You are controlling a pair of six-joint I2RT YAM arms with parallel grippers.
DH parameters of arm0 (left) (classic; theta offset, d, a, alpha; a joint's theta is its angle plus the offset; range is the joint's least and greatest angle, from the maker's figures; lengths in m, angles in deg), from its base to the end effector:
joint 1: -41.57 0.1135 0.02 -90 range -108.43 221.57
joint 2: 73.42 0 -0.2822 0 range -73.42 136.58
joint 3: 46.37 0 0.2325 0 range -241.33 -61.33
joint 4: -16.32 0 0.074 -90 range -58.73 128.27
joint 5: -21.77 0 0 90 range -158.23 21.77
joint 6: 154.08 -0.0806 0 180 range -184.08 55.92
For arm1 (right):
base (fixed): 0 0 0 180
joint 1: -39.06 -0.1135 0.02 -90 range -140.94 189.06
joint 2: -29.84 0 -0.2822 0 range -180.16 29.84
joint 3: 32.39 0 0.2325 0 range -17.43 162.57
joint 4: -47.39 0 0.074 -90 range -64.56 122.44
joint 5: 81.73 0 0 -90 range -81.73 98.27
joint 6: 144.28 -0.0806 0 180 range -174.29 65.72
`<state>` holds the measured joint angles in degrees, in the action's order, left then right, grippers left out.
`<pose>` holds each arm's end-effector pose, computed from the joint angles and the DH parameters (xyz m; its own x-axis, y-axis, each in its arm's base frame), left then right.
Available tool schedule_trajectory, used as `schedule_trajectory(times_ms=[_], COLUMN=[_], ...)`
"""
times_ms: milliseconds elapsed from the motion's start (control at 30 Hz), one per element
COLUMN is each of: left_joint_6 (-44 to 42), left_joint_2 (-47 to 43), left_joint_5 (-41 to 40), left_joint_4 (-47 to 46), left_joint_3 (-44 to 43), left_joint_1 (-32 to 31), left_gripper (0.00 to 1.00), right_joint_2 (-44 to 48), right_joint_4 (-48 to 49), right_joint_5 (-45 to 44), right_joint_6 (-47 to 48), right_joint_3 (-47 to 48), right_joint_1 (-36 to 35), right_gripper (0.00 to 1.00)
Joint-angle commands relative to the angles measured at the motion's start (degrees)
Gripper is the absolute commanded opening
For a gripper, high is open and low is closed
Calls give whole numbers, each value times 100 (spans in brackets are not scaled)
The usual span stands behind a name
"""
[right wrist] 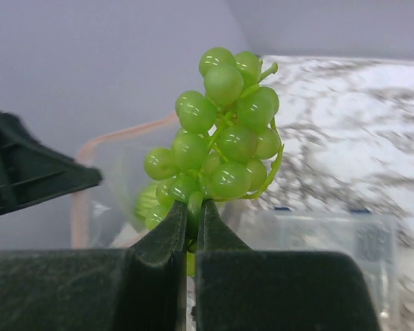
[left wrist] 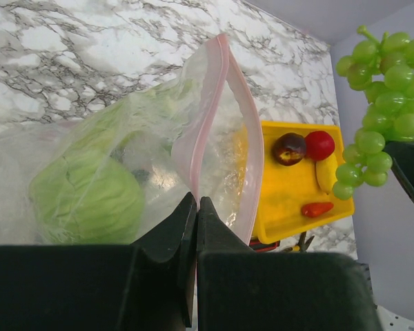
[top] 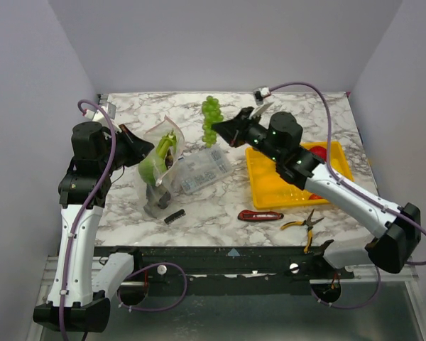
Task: Place the food in the zip-top bag and seal the zipper
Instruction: Place the fake fruit in the zipper food storage bag.
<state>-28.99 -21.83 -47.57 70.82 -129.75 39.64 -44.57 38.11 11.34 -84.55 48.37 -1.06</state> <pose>0.1791 -0.0345 0.3994 -0.5208 -0.5206 -0.6765 0.0701 0.7637 -0.6417 0.2492 0.2156 0.4031 -0.3787 0.3391 -0.8612 -0.5714 0.6463 0.5058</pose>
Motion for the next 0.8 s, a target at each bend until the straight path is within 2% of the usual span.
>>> schedule_trajectory(times_ms=[0, 200, 467, 567, 600, 700, 733, 767], left_joint_6=[-29, -64, -37, -29, -37, -37, -21, -13], left_joint_2=[-39, -73, -110, -117, -122, -151, -141, -141], left_joint_5=[179, 140, 174, 175, 176, 157, 188, 186], left_joint_4=[-318, -266, -308, -311, -295, -305, -316, -317], left_joint_3=[4, -39, 2, 20, 18, 48, 41, 40], left_joint_1=[26, 26, 24, 26, 27, 26, 26, 31], left_gripper=[0, 0, 0, 0, 0, 0, 0, 0], right_joint_2=[-630, -1398, -2009, -2179, -2207, -2176, -2083, -2089], right_joint_4=[1116, 1823, 3516, 3597, 3590, 3389, 2644, 2299], right_joint_5=[89, -281, -1169, -1361, -1421, -1491, -1357, -1269], right_joint_6=[585, 1139, 2300, 2389, 2429, 2466, 2199, 2140], right_joint_3=[660, 1207, 630, 558, 505, 402, 617, 734], right_joint_1=[-748, -1264, -1895, -1931, -1945, -1947, -1949, -1947], right_gripper=[0, 0, 2, 13, 20, 44, 69, 70])
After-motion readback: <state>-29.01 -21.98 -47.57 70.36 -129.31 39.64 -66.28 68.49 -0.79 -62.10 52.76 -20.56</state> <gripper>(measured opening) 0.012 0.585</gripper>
